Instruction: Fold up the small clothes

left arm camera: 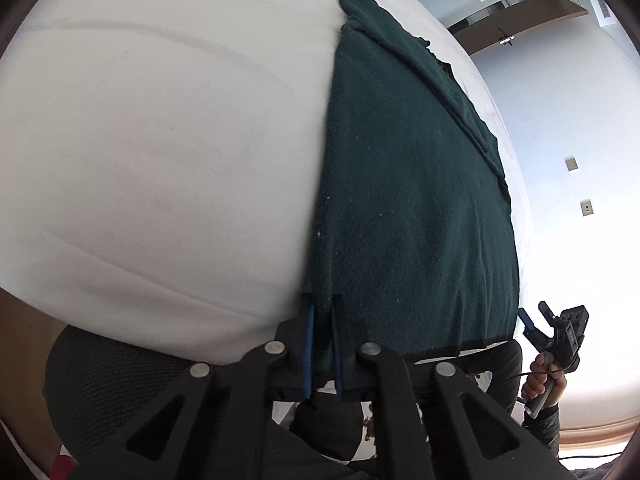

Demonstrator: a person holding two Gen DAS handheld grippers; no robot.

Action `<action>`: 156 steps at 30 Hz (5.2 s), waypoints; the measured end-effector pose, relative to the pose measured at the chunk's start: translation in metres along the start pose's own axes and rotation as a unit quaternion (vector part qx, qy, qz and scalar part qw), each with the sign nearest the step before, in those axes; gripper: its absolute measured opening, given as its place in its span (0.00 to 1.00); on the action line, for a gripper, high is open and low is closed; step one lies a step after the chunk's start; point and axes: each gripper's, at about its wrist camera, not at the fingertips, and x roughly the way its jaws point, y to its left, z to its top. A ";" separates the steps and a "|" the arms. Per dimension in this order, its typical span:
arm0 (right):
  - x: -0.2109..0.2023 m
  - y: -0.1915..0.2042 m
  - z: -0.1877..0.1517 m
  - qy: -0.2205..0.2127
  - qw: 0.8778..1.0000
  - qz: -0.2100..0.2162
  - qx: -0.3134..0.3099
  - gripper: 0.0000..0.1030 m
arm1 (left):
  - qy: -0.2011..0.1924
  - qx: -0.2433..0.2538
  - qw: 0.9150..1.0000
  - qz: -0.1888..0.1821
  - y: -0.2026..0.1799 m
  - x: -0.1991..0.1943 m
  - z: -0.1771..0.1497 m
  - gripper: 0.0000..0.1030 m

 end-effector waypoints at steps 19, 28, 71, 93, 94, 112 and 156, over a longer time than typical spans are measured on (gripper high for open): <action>0.015 -0.025 -0.016 0.101 0.994 -0.019 0.046 0.61 | -0.017 0.010 1.000 -0.014 0.001 -0.007 -0.006 0.06; 0.027 -0.033 -0.024 0.120 0.989 0.026 0.078 0.28 | -0.023 0.008 0.999 -0.025 0.005 -0.009 -0.009 0.06; 0.045 0.053 0.200 -0.038 0.987 0.138 0.074 0.06 | -0.188 -0.092 0.944 -0.254 -0.042 -0.048 0.169 0.06; 0.194 0.034 0.370 -0.068 0.992 0.049 0.089 0.06 | -0.188 -0.131 0.954 -0.194 -0.052 0.045 0.334 0.06; 0.201 0.029 0.375 -0.069 0.992 0.044 0.094 0.06 | -0.185 -0.136 0.955 -0.187 -0.049 0.052 0.339 0.06; 0.199 0.035 0.347 -0.080 0.996 -0.017 0.030 0.58 | -0.185 -0.058 0.976 -0.099 -0.052 0.062 0.266 0.66; 0.184 0.058 0.245 -0.032 0.983 -0.145 -0.103 0.31 | -0.189 0.016 0.981 0.037 -0.034 0.068 0.189 0.06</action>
